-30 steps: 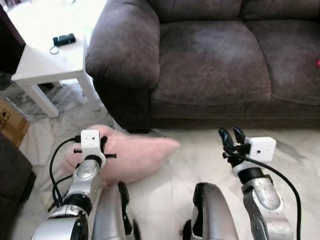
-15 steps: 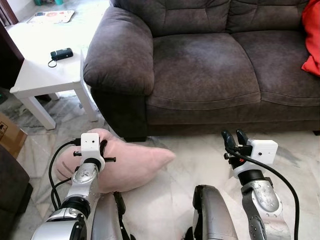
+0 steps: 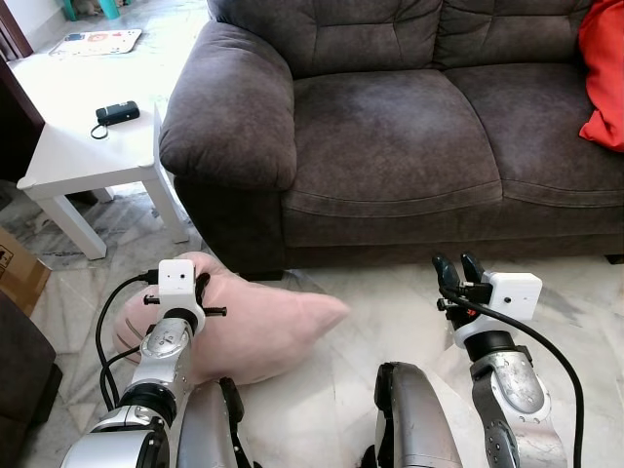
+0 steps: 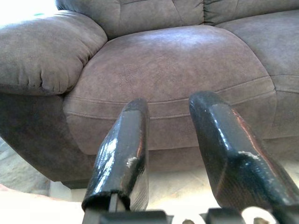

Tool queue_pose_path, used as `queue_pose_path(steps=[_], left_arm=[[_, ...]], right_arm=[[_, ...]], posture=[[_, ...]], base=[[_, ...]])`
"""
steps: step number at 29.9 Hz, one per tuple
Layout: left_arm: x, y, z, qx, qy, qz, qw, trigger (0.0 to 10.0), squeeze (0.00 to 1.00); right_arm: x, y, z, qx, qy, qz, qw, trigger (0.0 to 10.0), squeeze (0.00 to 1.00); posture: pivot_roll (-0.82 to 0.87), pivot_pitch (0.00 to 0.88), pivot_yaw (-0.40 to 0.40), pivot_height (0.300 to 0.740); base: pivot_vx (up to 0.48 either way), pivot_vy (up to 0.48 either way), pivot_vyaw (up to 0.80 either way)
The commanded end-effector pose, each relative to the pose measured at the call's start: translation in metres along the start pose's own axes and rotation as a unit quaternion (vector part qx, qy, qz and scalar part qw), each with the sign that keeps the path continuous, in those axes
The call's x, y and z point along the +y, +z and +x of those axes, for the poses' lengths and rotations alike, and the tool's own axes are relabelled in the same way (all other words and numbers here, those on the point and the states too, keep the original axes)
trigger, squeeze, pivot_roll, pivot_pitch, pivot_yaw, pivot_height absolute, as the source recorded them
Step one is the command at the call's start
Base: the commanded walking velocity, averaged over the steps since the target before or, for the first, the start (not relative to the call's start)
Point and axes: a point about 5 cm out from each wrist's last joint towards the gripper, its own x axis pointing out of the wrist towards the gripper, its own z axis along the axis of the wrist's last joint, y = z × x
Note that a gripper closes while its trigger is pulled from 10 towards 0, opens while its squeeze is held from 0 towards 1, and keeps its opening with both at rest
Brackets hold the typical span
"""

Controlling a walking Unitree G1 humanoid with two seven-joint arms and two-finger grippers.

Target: Move the pillow to the sofa from floor

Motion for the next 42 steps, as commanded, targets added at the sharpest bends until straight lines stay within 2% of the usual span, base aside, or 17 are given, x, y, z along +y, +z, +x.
queue_pose_path(steps=[1,31,34,42], left_arm=[[0.003,0.013,0.003,-0.03,0.002,0.006,1.0,10.0,0.0],[0.003,0.013,0.003,-0.03,0.002,0.006,1.0,10.0,0.0],[0.006,0.024,0.005,-0.053,0.004,0.013,0.998,10.0,0.0],[0.006,0.023,0.004,-0.055,0.005,0.013,0.998,10.0,0.0]], right_arm=[[-0.002,-0.003,-0.001,0.005,-0.003,0.001,1.0,10.0,0.0],[-0.002,-0.003,-0.001,0.005,-0.003,0.001,1.0,10.0,0.0],[-0.001,-0.007,0.021,0.003,-0.01,0.002,1.0,10.0,0.0],[-0.001,-0.008,0.023,0.0,-0.008,0.001,1.0,10.0,0.0]], posture=[[-0.07,0.036,0.053,0.509],[-0.07,0.036,0.053,0.509],[-0.03,0.028,0.056,0.509],[-0.03,0.034,0.05,0.509]], base=[[0.0,0.0,0.0],[0.0,0.0,0.0],[0.0,0.0,0.0],[0.0,0.0,0.0]])
